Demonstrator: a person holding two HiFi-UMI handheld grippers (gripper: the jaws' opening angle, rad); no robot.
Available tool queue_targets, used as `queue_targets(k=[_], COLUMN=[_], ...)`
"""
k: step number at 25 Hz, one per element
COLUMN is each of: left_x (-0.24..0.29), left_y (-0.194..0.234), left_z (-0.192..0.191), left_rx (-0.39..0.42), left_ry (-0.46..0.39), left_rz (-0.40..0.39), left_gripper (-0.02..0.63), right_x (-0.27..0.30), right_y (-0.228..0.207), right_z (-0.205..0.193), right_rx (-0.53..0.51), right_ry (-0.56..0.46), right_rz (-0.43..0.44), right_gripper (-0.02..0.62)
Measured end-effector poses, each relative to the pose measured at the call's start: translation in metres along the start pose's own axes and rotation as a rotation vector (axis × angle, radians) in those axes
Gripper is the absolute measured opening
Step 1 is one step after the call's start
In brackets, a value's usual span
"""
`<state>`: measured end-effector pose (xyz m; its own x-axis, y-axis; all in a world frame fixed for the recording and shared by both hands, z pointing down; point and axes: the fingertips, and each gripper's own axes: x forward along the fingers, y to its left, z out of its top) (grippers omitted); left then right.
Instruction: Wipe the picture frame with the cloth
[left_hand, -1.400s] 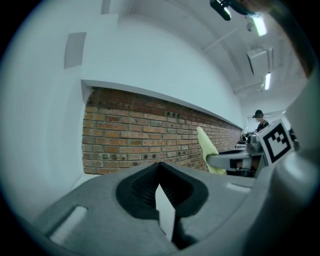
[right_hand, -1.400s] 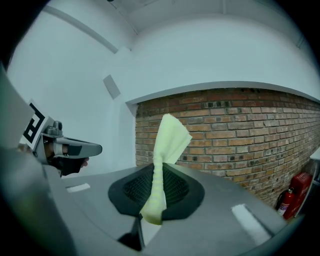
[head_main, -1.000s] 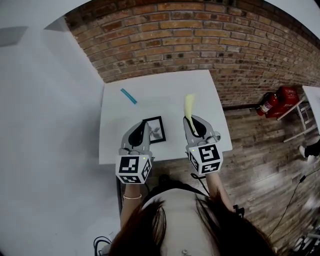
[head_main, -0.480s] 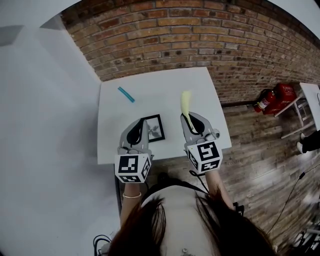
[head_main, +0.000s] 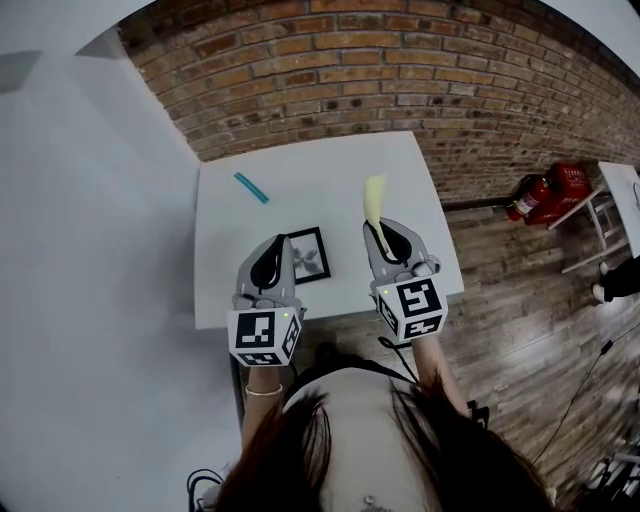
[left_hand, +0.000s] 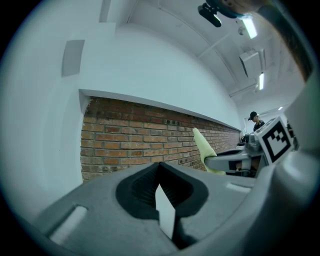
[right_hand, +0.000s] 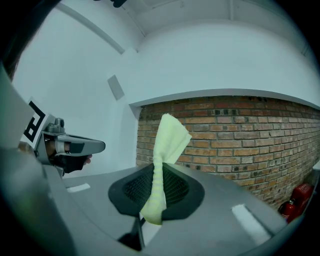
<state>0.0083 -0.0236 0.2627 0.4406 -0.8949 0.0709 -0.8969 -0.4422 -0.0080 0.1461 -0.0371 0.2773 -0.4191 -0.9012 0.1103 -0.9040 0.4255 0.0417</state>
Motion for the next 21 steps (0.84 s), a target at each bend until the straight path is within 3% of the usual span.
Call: queue_targets(k=[21], left_x=[0.013], left_y=[-0.005], left_z=[-0.002], left_rx=[-0.004], left_ry=[0.007], left_rz=[-0.004], left_gripper=[0.0], right_x=[0.002], right_y=[-0.023], right_z=[-0.005], right_rx=[0.009], right_ry=[0.01], right_rz=[-0.035], right_gripper=[0.032])
